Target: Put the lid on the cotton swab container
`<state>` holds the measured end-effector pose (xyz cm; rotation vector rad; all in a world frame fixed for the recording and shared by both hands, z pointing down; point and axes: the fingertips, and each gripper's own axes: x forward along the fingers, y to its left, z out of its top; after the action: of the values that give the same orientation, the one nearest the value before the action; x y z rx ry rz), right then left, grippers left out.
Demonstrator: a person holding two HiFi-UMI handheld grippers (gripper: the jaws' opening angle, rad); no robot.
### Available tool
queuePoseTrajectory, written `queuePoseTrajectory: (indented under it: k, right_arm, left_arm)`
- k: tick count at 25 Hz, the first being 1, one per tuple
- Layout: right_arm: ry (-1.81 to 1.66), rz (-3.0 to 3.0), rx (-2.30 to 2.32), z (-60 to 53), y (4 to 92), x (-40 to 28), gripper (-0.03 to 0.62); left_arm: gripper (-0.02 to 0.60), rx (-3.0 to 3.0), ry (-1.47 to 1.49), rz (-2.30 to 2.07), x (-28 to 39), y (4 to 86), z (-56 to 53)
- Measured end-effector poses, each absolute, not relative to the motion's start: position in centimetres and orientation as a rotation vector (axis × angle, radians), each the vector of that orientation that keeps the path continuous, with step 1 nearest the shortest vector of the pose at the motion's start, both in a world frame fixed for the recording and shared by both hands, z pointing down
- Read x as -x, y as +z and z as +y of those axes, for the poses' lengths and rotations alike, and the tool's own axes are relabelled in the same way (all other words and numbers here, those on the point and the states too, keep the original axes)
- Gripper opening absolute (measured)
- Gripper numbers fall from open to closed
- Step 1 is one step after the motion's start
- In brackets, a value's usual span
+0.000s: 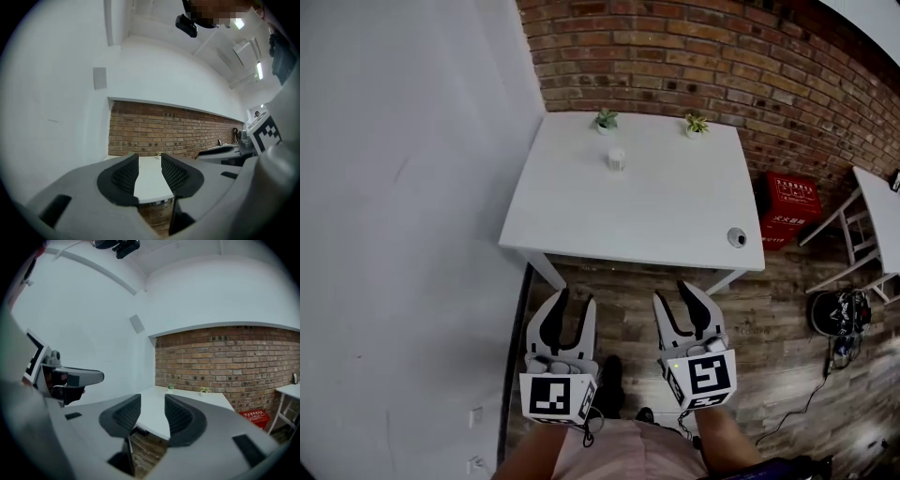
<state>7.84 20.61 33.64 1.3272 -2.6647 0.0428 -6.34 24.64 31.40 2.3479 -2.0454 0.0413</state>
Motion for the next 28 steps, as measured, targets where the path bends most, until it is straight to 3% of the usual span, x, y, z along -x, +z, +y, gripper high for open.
queuePoseTrajectory:
  k: [10,28]
  right_arm:
    - [-0.093,-2.654,-1.44,12.4,28.9,-3.2,0.15]
    - [0.034,-2.623,-1.404,0.7,33.3,-4.0,0.146]
  left_arm:
    - [0.14,-2.438,-0.058,-2.034,11.9,27.5,15.2]
    - [0.137,-2.388,0.054,-1.935,10.3,33.0,3.0]
